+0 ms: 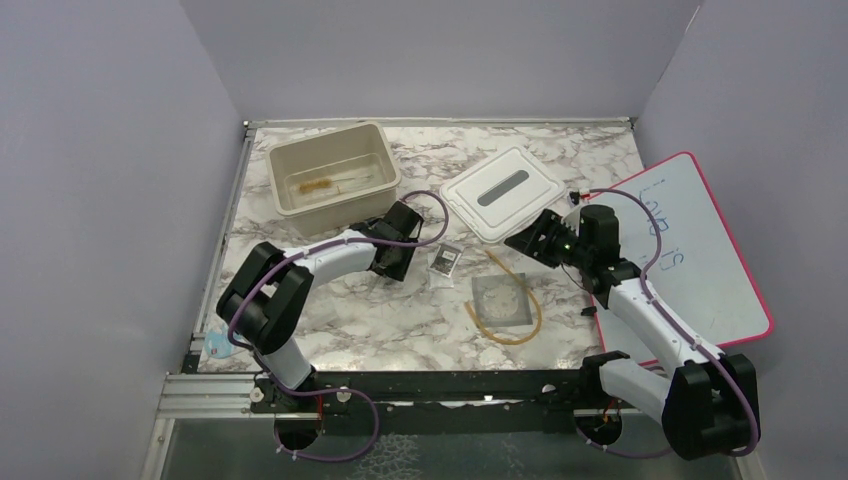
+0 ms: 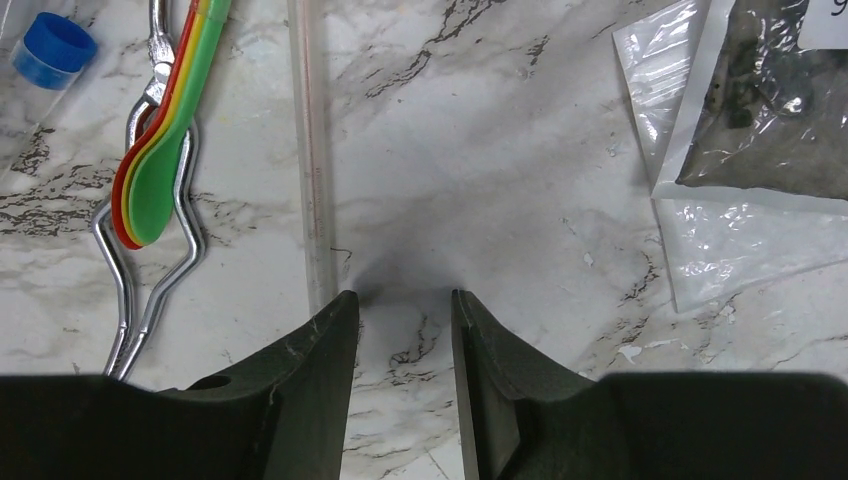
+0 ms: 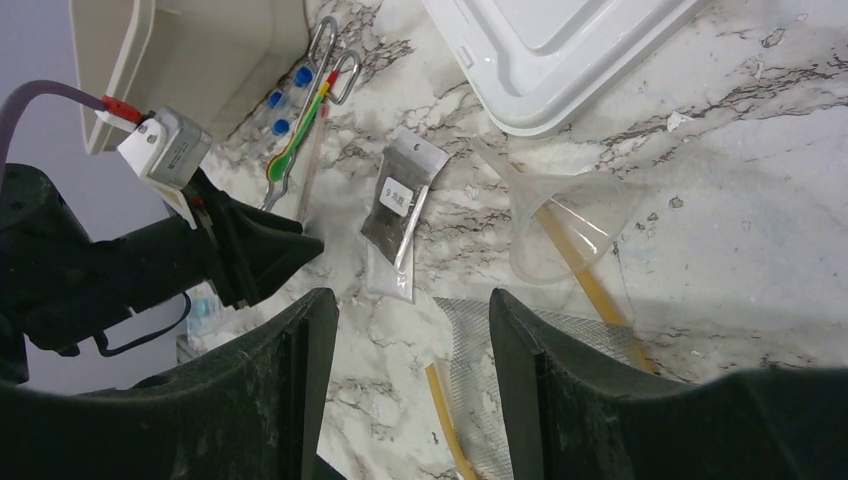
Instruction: Organize the chemistry lab equipment
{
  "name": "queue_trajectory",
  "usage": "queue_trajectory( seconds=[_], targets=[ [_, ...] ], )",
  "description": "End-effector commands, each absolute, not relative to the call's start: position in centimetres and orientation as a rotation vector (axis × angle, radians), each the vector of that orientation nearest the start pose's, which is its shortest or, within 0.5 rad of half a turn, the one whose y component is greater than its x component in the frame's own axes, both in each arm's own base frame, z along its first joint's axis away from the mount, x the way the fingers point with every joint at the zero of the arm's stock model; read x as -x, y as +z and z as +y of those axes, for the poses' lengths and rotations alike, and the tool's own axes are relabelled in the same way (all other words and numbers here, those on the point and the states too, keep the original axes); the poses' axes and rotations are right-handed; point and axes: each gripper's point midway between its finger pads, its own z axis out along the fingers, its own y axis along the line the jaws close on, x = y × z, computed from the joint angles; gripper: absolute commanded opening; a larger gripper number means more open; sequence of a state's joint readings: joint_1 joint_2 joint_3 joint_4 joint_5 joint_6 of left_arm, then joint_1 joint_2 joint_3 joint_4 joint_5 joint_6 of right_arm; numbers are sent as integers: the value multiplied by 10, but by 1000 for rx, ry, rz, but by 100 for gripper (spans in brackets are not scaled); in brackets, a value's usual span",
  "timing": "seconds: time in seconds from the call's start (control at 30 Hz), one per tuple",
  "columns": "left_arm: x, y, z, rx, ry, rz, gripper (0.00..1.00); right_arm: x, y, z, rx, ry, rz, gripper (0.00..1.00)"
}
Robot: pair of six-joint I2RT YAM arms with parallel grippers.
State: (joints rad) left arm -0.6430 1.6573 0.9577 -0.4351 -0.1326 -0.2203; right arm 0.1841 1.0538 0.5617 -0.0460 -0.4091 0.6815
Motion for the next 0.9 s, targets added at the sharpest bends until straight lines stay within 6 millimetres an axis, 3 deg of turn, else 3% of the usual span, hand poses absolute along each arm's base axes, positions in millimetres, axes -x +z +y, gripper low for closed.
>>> queue_trajectory(
  seconds=[0.0, 0.13, 0.27, 0.53, 0.73, 0.87],
  targets=[
    [-284, 26, -190, -513, -52, 2619, 42, -289, 135, 151, -280, 942, 2177, 61],
    [-289, 46, -196, -506, -101, 2571, 42, -289, 134, 152, -283, 943, 2181, 62],
    [-297, 57, -187, -488, -25, 2530, 45, -289, 132, 152, -289, 947, 2186, 61],
    [-293, 37, -178, -471, 44, 2584, 53, -288, 132, 151, -290, 944, 2183, 62],
    [-289, 25, -179, -483, 45, 2621, 52, -287, 135, 151, -280, 941, 2178, 62],
    [-286, 18, -178, -490, 43, 2644, 46, -285, 135, 150, -280, 938, 2176, 62]
  ],
)
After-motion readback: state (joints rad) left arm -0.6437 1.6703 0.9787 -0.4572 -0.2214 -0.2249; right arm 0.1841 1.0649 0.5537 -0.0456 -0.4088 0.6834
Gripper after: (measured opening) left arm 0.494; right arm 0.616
